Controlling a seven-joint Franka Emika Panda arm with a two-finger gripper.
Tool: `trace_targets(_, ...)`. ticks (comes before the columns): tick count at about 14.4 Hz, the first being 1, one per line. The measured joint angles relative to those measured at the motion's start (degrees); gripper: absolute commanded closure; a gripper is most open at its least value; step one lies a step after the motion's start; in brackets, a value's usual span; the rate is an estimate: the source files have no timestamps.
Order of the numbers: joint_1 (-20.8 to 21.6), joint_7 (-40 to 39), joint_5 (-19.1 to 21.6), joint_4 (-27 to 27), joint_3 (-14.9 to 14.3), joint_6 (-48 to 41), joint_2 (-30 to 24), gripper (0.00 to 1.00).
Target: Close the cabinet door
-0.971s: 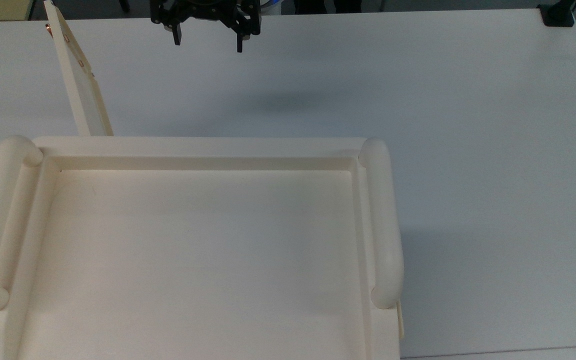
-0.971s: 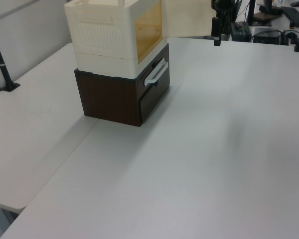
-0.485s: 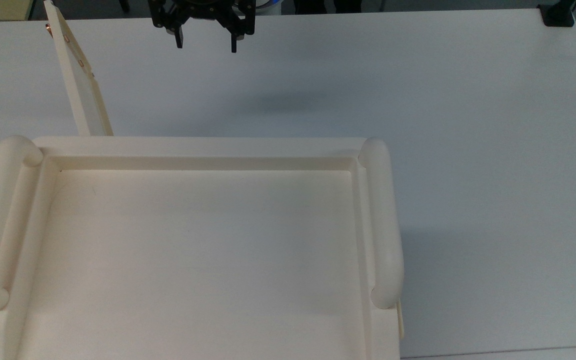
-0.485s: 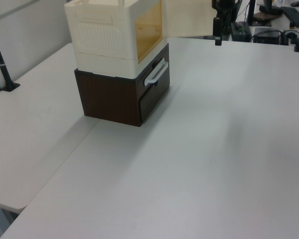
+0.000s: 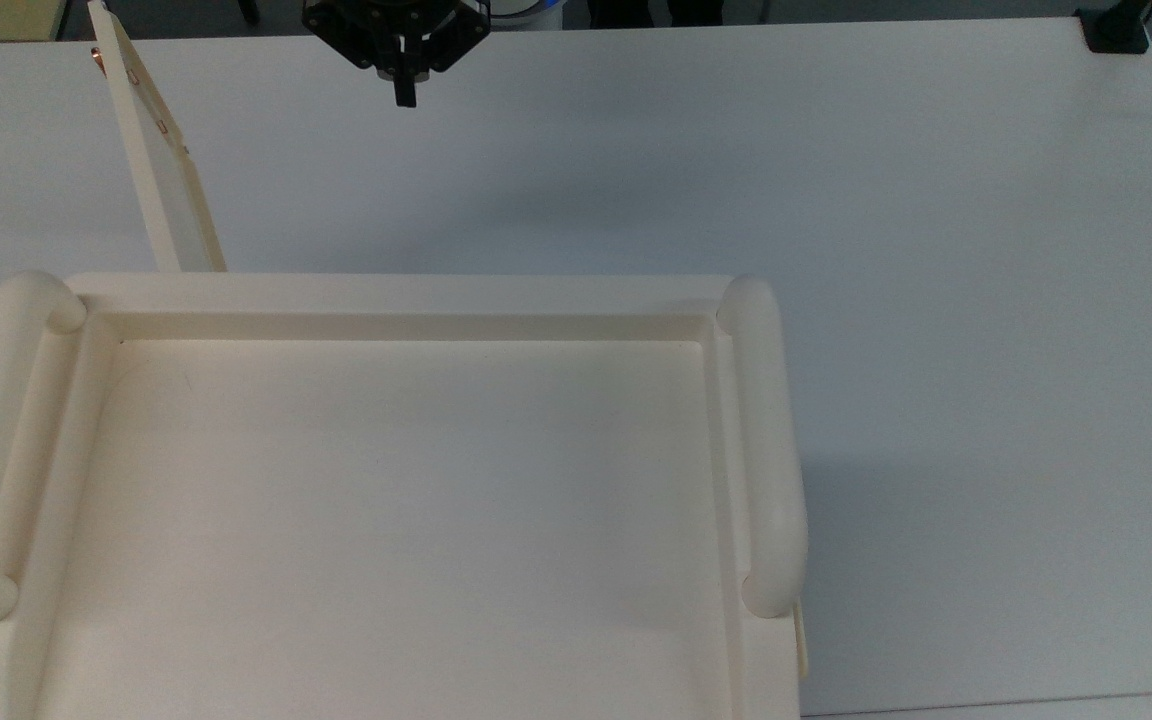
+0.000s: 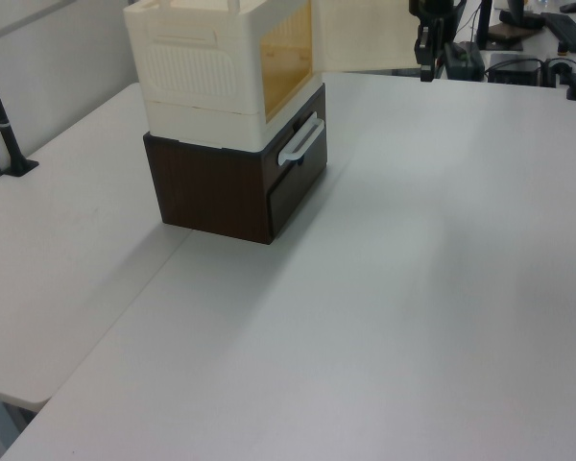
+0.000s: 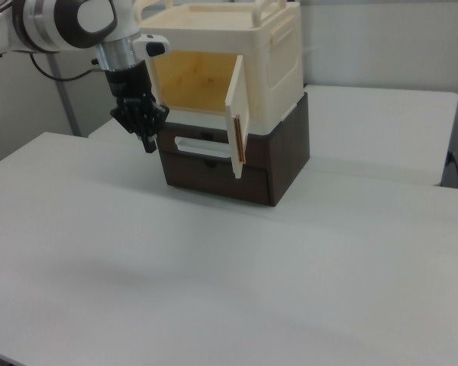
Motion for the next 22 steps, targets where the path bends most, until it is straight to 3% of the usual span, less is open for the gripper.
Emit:
trace_targets(5,-1.53,-1.4,0.0,1.42,-0.05,0.0,-0.58,1.0)
trace_targets(9,-3.35,-1.41,0.0,6.01,-0.09,0.0,-0.86,1.0)
trace_targets(15,-8.84,-1.41,0.0,12.12,-0.25,0.0,-1.56,1.0)
trace_targets(22,-15.44,-1.5,2.16,13.0,-0.71,8.48,-1.56,1.0)
